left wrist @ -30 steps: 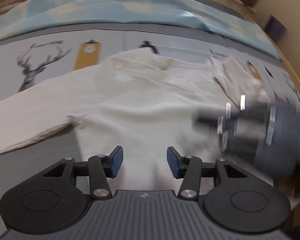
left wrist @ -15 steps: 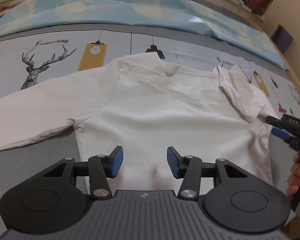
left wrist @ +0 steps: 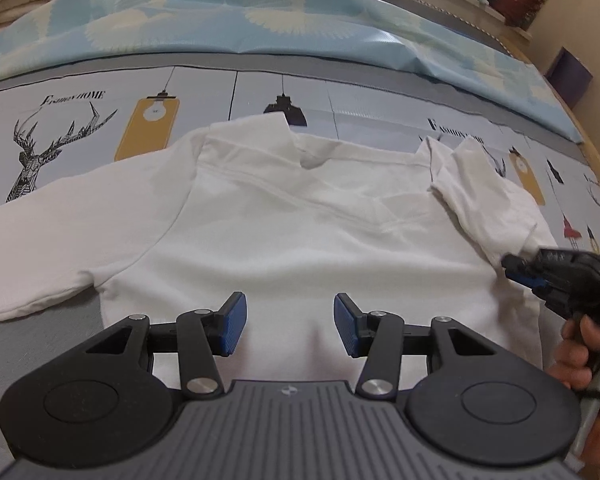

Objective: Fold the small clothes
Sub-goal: 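Fold the sleeve across the shirt body with the right gripper and release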

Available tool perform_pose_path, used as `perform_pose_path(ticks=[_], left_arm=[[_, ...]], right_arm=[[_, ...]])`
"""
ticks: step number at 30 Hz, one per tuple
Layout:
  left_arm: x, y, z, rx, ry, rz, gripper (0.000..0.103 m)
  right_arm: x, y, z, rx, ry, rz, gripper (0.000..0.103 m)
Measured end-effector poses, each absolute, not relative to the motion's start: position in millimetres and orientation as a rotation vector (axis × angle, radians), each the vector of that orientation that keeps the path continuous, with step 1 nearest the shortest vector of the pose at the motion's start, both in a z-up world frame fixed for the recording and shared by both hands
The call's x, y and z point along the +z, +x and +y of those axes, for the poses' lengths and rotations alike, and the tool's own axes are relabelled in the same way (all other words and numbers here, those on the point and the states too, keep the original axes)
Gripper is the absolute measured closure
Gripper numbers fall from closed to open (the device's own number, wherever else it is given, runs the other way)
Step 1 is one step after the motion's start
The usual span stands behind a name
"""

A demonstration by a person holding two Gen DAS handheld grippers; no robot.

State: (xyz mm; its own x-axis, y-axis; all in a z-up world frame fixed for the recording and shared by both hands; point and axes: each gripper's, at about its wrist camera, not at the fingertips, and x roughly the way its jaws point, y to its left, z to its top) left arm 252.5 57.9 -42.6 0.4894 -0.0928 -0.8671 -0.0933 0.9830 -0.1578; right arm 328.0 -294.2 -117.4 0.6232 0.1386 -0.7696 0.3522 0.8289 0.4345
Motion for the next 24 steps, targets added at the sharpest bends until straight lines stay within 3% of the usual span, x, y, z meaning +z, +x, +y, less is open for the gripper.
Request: perform_pose_path(ticks=[1,6,12,15,17,19,24], left_arm=[[-41,255,59,0.01,-0.202,1.05,0.05],[-37,262,73,0.098,-0.187,1.006,0.05],[-35,265,110,0.207,-0.239,0.99,0.05],[-36,265,117,0.219,-0.263,0.998,0.05],[-36,265,113,0.208,-0.26,1.004,0.05],[-36,265,108,0.187,-0.255,1.008,0.05],[-36,264,106,0.172,-0.254,1.008,0.05]], right_arm=[[-115,329,-292,-0.121,0.587,0.89,0.102],[-84,326,-278,-0.118,0.479,0.725,0.103],[-11,294,-201,0.293,0.18,0.344,0.103],[-6,288,-176,0.387,0.182,0.39,0.103],[-21,298,-176,0.233,0.186,0.487,0.094],[-42,311,-195,0.07,0.255,0.611,0.07],[-88,325,-258,-0.279,0.487,0.801,0.058]])
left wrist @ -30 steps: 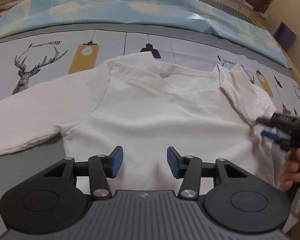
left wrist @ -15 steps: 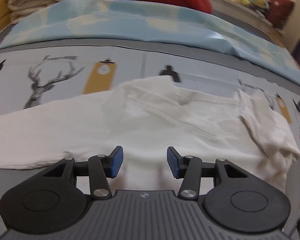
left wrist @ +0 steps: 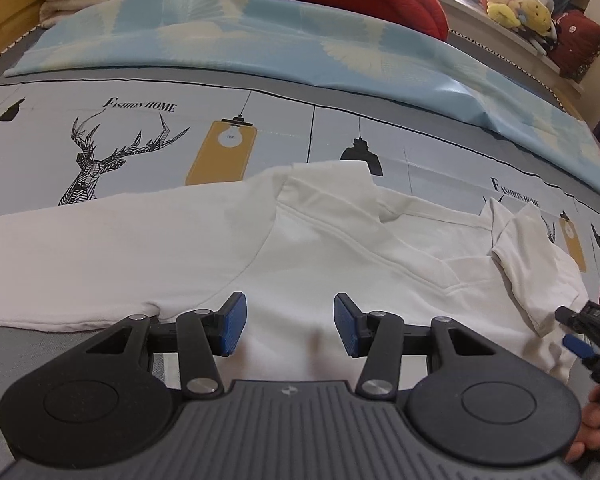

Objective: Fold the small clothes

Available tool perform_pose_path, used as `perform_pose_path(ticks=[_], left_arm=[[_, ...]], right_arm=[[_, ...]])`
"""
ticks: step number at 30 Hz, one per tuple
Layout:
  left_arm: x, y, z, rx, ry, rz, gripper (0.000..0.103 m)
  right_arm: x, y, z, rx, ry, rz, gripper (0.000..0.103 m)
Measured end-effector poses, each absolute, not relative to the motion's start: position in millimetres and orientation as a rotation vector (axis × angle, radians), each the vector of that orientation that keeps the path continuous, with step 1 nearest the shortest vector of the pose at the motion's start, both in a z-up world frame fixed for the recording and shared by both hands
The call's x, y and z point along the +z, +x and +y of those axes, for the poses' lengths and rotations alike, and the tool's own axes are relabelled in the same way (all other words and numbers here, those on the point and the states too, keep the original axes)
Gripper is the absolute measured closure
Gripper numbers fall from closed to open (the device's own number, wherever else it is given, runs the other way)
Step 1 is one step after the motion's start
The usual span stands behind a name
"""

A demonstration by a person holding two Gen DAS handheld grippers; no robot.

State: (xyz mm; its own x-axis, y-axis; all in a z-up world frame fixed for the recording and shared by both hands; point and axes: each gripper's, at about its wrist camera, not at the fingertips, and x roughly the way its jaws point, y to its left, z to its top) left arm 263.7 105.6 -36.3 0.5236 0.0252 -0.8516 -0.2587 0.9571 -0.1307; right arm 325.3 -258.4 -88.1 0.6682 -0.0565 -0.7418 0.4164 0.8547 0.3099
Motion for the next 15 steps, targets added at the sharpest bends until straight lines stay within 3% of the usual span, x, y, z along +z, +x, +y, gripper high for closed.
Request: perform_pose_path(ticks=[5,6,8,10,15], left_arm=[[-36,260,114,0.178,-0.262,1.01,0.05],[-36,259,117,0.18,-0.262,1.009,0.05],[-35,257,122,0.188,-0.264,1.007,0.05],[-34,255,128,0.19,-0.267,1.006,0.05],[-28,249,149,0.215,-0.287,0.99,0.05]], right_arm=[[-119,342,-272,-0.219,0.609,0.875,0.057],[-122,342,-272,-0.208,0.624,0.877,0.06],[-122,342,-269,-0.195,0.599,0.874,0.086],[-112,341,-264,-0.198,0.555,0.831,0.095],[-44,323,-202,-0.071,0.204,0.502,0.096]])
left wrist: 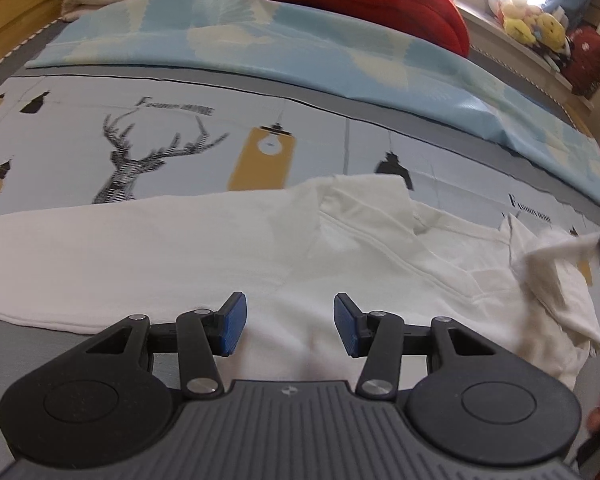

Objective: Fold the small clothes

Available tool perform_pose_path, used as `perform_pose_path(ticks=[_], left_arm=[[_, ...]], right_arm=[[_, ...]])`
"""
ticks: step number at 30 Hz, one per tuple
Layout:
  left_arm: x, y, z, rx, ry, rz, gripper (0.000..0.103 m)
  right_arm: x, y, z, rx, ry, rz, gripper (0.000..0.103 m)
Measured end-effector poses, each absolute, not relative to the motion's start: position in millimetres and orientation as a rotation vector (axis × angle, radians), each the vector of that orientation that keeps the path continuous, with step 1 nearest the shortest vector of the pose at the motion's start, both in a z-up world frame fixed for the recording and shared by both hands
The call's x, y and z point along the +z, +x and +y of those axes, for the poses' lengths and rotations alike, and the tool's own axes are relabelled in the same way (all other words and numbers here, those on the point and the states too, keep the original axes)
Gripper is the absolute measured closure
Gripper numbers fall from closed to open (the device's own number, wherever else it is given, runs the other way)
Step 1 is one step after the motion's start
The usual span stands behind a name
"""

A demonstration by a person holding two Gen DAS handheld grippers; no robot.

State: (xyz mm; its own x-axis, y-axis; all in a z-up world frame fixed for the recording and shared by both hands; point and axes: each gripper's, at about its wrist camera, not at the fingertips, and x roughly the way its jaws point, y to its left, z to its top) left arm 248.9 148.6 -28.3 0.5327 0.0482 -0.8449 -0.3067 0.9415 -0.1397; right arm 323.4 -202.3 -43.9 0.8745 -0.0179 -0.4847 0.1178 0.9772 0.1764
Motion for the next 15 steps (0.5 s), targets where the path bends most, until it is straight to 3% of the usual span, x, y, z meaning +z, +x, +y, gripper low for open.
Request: perform_pose_path(ticks=[2,5,6,9,12,15], left_arm=[[-27,247,158,0.233,-0.299,0.984,0.05],[-27,245,166,0.248,-0.314,0.986,0.05],[-28,245,168,0.249,-0.318,0.989,0.05],[-29,244,168,0.246,-0.32,0.995,0.05],[-31,246,165,0.237,-0.329,0.998,0.05],[-36,250,159,0.222,-0.336,1.007,0.05]], right_arm=[[-16,303,-164,0.173,0.107,0.352,0.096],[0,280,-122,0.55,0.092,0.325,0.096],[-2,278,-110,0.643,0.105,0.365,0.094],[-22,287,-86,0.697,0.109,0.55,0.074],[-42,303,-94,0.619,0.172,0.703,0.071],[-45,310,-118,0.51,0.219,0.73,0.065]])
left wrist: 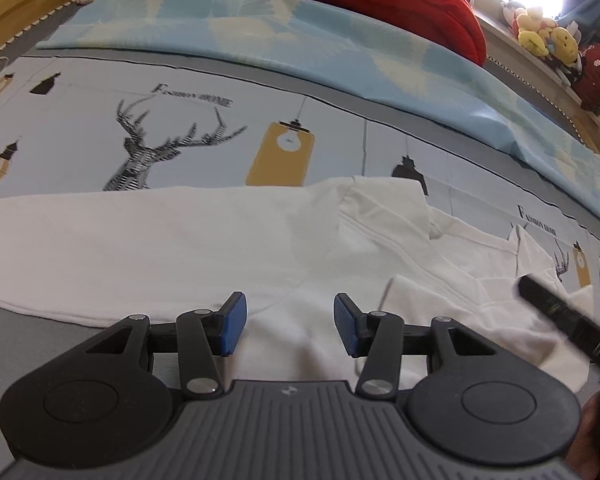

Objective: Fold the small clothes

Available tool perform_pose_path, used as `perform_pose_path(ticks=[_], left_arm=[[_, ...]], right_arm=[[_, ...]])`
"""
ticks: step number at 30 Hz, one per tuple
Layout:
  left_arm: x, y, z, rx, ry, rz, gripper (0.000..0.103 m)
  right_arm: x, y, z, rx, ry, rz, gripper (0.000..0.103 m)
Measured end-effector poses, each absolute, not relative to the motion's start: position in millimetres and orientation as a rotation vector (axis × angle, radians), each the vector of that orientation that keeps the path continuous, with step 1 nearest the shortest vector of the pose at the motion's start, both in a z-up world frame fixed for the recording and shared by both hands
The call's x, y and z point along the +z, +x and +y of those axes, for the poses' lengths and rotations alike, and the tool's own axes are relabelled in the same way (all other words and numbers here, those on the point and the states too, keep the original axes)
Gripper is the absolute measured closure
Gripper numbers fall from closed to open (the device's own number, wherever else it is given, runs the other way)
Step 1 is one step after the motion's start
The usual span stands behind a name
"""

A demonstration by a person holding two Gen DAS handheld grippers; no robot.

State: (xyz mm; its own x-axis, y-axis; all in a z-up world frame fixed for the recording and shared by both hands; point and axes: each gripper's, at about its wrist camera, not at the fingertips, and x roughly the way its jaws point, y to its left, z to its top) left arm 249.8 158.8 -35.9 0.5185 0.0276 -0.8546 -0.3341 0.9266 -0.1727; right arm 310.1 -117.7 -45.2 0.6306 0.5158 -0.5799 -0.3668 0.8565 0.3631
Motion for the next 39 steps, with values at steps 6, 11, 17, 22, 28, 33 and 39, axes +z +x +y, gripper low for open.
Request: perform_pose_path(ticks=[6,11,17,22,28,33,39], left_arm=[[-73,263,128,0.12,-0.37,1.087,0.05],[-108,274,95,0.073,-0.271,1.161,0.05],[-90,275,90,0.091,-0.168,1.062,0.103],[-71,268,147,0.418,-0.214,1.012,0.102],[-74,265,164,0.398,-0.346,1.023,0.084],[-74,267,167,0.38,-0.394,1.03,0.081],[-79,268,182,0.384,-0.447,1.036,0.076]], right_arm=[[-39,319,-176,0.261,0.321,0.687,0.061],[-42,320,-231,0.037,0.414,0.675,0.059],[-42,321,-288,-0.185,0.486,0.635,0.059],[-59,328,-303,-0.253,0.498,0.713,0.059],[-91,335,-293,-0.267,0.522,0.903,0.059],[-108,331,-295,-0.368,0.509,0.984,0.059],[-93,309,-317,-0.426,0.696,0.895,0.059]])
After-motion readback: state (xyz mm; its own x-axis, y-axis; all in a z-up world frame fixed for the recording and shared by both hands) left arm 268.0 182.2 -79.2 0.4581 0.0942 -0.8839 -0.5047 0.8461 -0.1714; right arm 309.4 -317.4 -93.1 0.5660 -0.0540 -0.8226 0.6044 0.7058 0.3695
